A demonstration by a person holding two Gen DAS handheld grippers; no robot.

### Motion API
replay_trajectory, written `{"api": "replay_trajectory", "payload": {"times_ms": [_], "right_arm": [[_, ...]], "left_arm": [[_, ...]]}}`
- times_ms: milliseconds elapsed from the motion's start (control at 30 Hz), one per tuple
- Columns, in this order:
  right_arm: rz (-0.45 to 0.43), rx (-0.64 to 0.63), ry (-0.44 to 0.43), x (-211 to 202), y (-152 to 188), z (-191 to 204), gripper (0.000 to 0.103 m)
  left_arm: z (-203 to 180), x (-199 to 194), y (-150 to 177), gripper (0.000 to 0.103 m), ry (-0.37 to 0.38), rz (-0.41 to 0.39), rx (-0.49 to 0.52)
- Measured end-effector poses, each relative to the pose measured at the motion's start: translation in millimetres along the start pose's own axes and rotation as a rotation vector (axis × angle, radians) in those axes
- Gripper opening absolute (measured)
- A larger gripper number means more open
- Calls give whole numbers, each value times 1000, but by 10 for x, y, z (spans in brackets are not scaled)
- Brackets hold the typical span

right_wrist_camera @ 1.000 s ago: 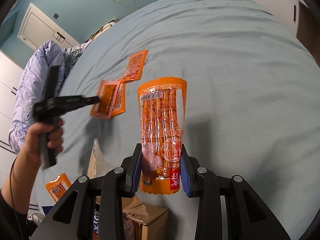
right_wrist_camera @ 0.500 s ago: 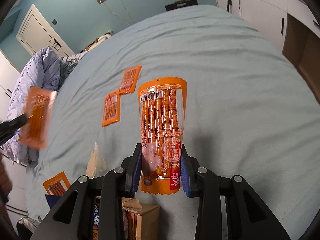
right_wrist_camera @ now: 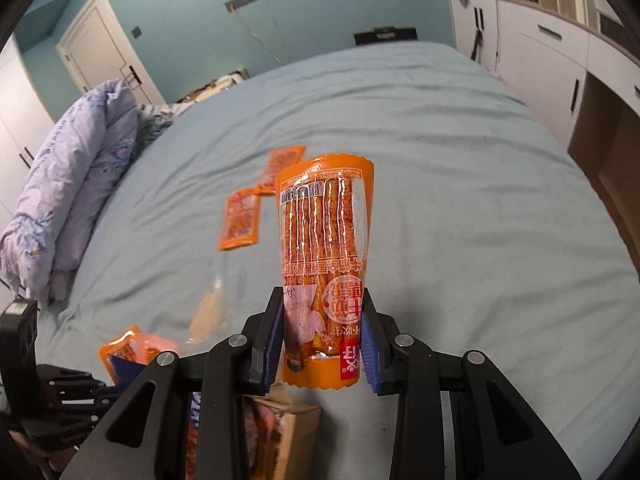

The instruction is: Organize snacks

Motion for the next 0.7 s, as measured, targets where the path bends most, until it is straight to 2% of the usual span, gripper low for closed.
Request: {"api": "replay_trajectory", "payload": {"times_ms": [33, 67, 100, 133, 233, 333, 533, 633, 700], "right_arm": [[-18, -7, 0, -53, 2, 20, 32], [-33, -14, 1, -92, 16, 20, 32], [-56, -25, 7, -170, 36, 41, 32], [-69, -29, 9, -218, 62, 46, 32], [-119, -20, -20, -437, 187, 93, 32], [-168, -15, -139, -673, 354, 242, 32], [-232, -146, -277, -1028, 712, 683, 32], [-160, -211, -427, -1021, 921, 991, 32], [-135, -278, -407, -957, 999, 1123, 32]], "left_arm": [[-20, -74, -44, 68, -1, -44, 1], [-55, -174, -95, 72, 6, -107, 9], [-96, -275, -138, 74, 15, -166, 26], [-119, -345, -185, 74, 14, -192, 41], [-85, -518, -240, 74, -71, -281, 74], [10, -631, -344, 75, -145, -353, 56], [306, -642, -295, 75, -150, -305, -58], [421, -646, -266, 75, -187, -302, -79], [453, -648, -259, 75, -186, -311, -96]]}}
Point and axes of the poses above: each gripper's, at about its wrist camera, not at the fingertips, and x roughly the way its jaws point, z to its left, y to its underside, the point moved 8 cm from there along x, roughly the way its jaws point, and after that the axes turned 6 degrees about -x, right-handed, at the moved point
